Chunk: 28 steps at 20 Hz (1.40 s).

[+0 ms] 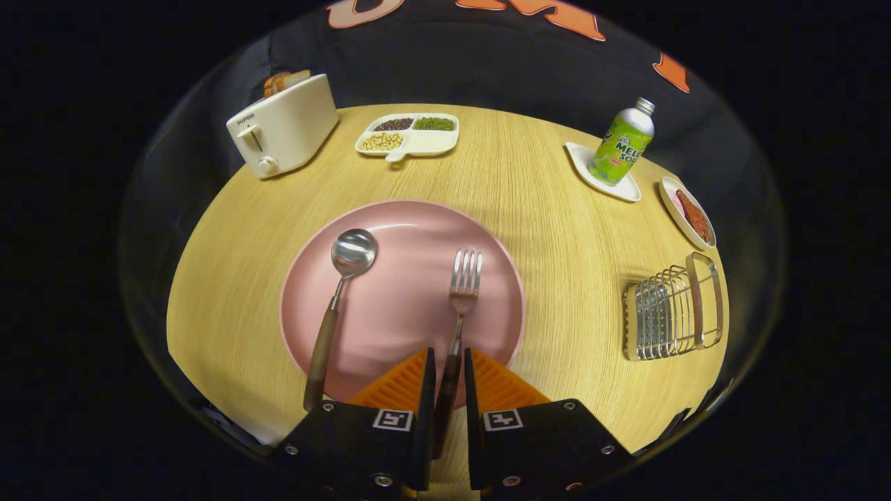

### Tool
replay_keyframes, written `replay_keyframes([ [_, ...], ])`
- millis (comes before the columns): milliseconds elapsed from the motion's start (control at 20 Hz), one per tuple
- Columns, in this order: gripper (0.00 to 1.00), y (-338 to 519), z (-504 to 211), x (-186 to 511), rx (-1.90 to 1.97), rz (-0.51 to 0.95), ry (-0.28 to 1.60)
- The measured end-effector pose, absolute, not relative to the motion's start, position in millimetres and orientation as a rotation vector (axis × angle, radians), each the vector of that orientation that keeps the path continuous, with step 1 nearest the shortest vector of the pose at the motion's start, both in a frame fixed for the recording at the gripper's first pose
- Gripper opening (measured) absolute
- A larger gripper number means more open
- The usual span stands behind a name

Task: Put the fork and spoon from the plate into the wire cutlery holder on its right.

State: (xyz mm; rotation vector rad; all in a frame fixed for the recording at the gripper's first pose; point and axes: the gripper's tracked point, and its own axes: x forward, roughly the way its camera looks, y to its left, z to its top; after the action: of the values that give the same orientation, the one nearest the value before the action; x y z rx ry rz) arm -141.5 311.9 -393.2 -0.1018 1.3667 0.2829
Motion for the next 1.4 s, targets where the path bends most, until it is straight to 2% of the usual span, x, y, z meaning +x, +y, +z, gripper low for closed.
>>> replay_keyframes([
  [100, 0.22, 312, -399, -146, -0.104, 0.275, 1.416],
  [250, 0.12, 312, -400, -146, -0.065, 0.246, 1.455],
  [550, 0.05, 310, -393, -136, -0.037, 0.265, 1.414],
  [1400, 0.05, 239, -282, -81, 0.066, 0.261, 1.126],
])
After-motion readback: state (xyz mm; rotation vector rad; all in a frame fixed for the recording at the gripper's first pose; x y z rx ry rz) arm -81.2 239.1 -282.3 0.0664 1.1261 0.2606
